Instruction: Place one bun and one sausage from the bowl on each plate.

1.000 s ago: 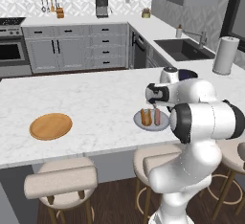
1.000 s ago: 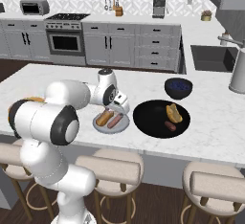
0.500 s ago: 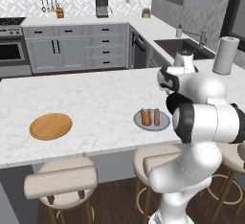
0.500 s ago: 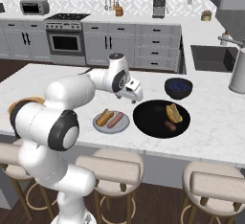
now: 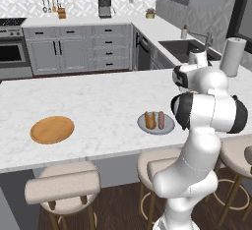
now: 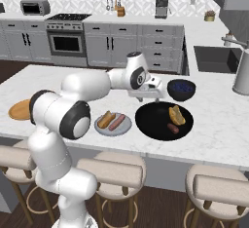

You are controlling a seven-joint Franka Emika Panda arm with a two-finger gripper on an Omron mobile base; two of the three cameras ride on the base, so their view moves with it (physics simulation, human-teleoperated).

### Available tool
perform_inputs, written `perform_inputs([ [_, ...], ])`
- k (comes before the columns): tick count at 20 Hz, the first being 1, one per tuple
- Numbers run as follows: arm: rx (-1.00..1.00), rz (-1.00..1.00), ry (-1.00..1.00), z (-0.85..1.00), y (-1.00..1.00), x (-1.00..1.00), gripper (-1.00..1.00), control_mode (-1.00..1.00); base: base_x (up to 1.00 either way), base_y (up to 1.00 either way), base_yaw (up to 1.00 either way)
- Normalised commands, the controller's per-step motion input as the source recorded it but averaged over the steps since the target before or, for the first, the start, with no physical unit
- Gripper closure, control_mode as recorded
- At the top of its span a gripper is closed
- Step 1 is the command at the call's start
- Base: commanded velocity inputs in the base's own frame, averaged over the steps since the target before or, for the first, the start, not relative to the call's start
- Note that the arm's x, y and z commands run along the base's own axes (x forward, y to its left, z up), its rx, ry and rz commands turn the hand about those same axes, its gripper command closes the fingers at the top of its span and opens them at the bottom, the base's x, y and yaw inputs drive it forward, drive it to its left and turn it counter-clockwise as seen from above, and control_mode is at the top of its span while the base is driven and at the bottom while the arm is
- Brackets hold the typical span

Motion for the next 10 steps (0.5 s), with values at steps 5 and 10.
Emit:
perform_inputs([
  [5, -0.19, 0.17, 0.00, -0.46, -0.52, 0.04, -1.00, -1.00, 0.00, 0.00, 0.00],
  [10, -0.05, 0.12, 0.00, -0.35, -0.44, 0.14, -1.00, -1.00, 0.00, 0.00, 0.00],
])
